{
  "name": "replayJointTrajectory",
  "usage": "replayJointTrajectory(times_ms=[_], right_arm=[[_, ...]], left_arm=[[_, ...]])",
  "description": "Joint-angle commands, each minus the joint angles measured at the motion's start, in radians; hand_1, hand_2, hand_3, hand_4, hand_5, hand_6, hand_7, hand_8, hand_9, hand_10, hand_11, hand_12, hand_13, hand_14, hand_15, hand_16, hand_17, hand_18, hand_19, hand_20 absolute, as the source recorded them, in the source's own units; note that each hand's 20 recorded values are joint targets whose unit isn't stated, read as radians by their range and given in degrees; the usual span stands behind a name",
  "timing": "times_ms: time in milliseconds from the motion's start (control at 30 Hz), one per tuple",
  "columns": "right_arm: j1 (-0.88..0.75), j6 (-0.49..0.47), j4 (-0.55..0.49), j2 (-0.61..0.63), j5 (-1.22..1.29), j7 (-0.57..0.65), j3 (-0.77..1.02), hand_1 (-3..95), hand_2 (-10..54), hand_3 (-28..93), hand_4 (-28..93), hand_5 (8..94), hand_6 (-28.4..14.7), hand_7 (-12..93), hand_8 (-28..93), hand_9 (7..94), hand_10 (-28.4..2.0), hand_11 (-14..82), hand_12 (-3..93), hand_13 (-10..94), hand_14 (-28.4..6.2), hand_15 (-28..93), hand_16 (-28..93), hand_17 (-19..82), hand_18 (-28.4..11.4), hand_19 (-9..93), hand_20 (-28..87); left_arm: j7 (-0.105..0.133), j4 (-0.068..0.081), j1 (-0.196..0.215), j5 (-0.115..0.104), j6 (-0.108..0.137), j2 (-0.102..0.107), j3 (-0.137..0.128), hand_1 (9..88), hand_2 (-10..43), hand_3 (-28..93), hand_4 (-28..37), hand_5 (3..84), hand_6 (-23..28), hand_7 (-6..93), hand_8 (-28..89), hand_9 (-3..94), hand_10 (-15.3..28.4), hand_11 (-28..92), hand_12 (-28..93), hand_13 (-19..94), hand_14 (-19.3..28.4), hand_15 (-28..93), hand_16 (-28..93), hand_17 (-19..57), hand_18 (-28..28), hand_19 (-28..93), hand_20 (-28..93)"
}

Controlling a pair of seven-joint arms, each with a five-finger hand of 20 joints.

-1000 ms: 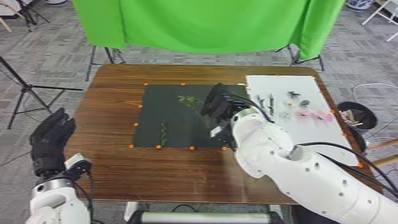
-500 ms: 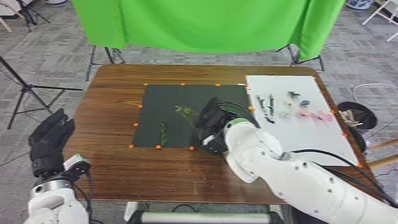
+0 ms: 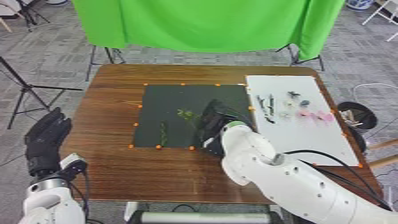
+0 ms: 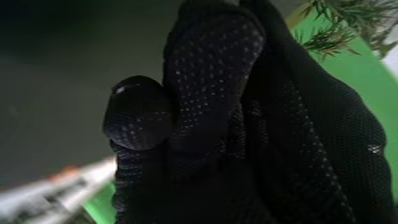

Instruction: Arrange flowers

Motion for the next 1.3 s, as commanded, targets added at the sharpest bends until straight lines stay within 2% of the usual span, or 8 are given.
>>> replayJointTrajectory(times_ms=[33,200,333,600,700,967,1133,1300], right_arm=[[-0.014,-0.046,-0.012,-0.028,-0.082,-0.034,-0.03,60.8,-9.5,58,-12,80.6,-6.1,21,11,93.7,-11.5,20.2,17.2,94,-3.1,48,13,77,-4.1,80,21],[-0.003,-0.076,-0.014,-0.036,-0.091,-0.037,-0.055,60.6,-9.5,58,-12,81.0,-6.0,21,11,93.7,-11.4,22.1,16.9,94,-2.9,50,13,78,-4.0,81,21],[0.007,-0.042,-0.011,-0.053,0.033,-0.015,-0.051,60.7,-9.5,58,-12,81.1,-6.1,21,11,93.7,-11.5,22.9,16.3,94,-2.8,50,13,78,-3.9,81,20],[0.029,-0.001,0.022,-0.068,0.02,-0.028,-0.065,61.0,-9.5,57,-12,81.0,-6.2,21,12,93.7,-11.4,22.8,15.7,94,-2.7,50,12,78,-3.8,82,19],[0.032,0.01,0.03,-0.068,0.012,-0.031,-0.063,61.0,-9.5,57,-12,80.9,-6.2,21,11,93.7,-11.5,22.4,15.9,94,-2.8,50,12,77,-3.8,82,18],[0.033,0.016,0.034,-0.06,0.005,-0.031,-0.051,60.6,-9.5,58,-12,80.7,-6.0,22,12,93.7,-11.5,22.3,16.0,94,-2.7,50,13,77,-4.0,83,17],[0.027,0.014,0.034,-0.057,0.004,-0.03,-0.046,60.2,-9.5,58,-12,80.6,-6.1,22,11,93.7,-11.5,22.2,16.0,94,-2.8,49,13,77,-4.0,83,16],[0.025,-0.005,0.03,-0.051,0.014,-0.033,-0.04,58.0,-9.5,59,-11,80.2,-6.0,21,11,93.7,-11.5,21.6,16.2,94,-2.9,49,13,77,-4.0,83,15]], left_arm=[[-0.007,-0.008,0.002,0.002,0.012,0.006,0.026,39.0,-1.2,71,-17.9,44.5,3.7,18.4,-10,37.1,12.3,23,9,36,13.6,19,-3,22.9,11.3,8,28],[-0.011,-0.007,0.0,0.001,0.01,0.012,0.027,39.0,-1.3,71,-18.0,44.5,3.7,18.4,-9,37.0,12.4,23,9,36,13.6,19,-3,22.8,11.3,8,28],[-0.015,-0.01,0.001,0.002,0.013,0.013,0.031,38.9,-1.3,71,-18.0,44.5,3.8,18.3,-10,37.0,12.4,23,9,36,13.6,19,-3,22.7,11.3,8,28],[-0.019,-0.003,-0.007,0.002,0.001,0.011,0.029,38.8,-1.3,71,-18.0,44.5,3.9,17.9,-9,36.9,12.3,22,9,36,13.6,19,-3,22.5,11.4,8,28],[-0.015,-0.006,-0.008,0.001,0.009,0.013,0.04,38.8,-1.4,71,-17.9,44.4,3.9,17.8,-9,36.9,12.3,22,9,36,13.6,19,-3,22.4,11.4,8,28],[-0.021,-0.006,-0.006,0.001,0.008,0.008,0.039,38.7,-1.5,71,-17.9,44.4,3.9,17.8,-9,36.8,12.3,22,9,36,13.7,19,-3,22.2,11.4,9,28],[-0.031,-0.002,-0.007,0.003,-0.005,0.005,0.026,38.7,-1.5,71,-18.1,44.4,3.8,17.8,-9,36.9,12.3,22,9,36,13.7,19,-3,22.1,11.5,9,28],[-0.025,-0.005,-0.005,0.001,0.002,0.008,0.034,38.6,-1.6,71,-18.0,44.4,3.9,17.9,-9,36.8,12.3,22,9,36,13.7,19,-3,21.9,11.5,9,27]])
